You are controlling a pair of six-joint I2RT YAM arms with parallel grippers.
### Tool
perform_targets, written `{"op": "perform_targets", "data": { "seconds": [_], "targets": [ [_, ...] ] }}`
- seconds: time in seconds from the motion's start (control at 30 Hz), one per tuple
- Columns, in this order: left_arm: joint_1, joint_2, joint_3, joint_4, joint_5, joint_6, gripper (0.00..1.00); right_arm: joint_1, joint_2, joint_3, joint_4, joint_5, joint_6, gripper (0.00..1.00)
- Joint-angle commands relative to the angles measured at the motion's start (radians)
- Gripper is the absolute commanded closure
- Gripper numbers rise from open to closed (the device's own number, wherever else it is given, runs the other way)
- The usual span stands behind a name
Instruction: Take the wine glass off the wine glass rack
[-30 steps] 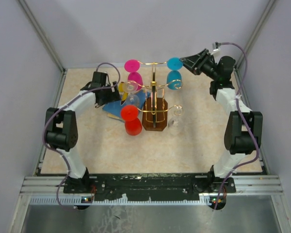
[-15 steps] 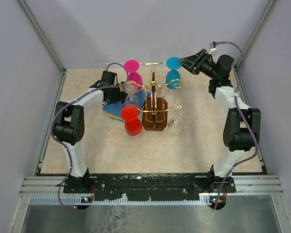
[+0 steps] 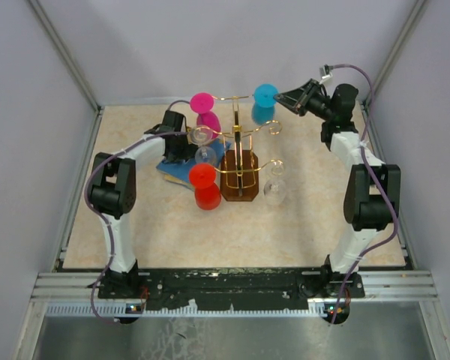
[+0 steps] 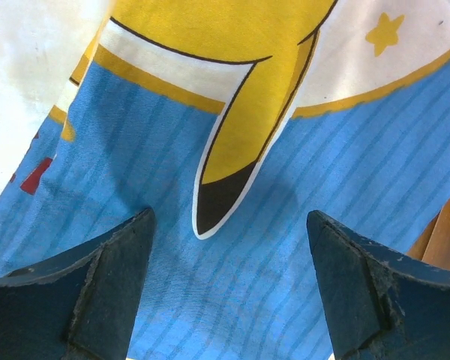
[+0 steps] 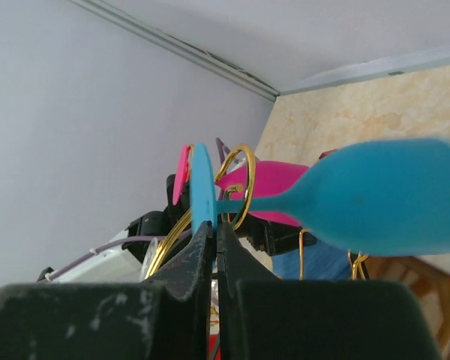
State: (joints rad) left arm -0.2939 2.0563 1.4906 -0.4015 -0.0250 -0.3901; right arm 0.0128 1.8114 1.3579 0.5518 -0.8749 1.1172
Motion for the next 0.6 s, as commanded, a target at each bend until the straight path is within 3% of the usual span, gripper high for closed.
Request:
{"op": "perform_targets", "data": {
  "seconds": [0.0, 0.2, 0.57],
  "targets": [
    [0.035, 0.049, -0.008, -0.1, -0.065, 0.006, 0.11, 0.014, -0.004, 0.063, 0.021, -0.023, 0.006, 1.0],
    [0.078, 0.049, -0.013, -0.129, -0.102, 0.022, 0.09, 0.007, -0.004, 0.054, 0.034, -0.018, 0.024, 1.0],
    [0.312, 0.025, -0.027, -0.158, -0.082, 0.031, 0.07, -0.027, -0.024, 0.033, 0.117, -0.046, 0.103, 1.0]
  ]
}}
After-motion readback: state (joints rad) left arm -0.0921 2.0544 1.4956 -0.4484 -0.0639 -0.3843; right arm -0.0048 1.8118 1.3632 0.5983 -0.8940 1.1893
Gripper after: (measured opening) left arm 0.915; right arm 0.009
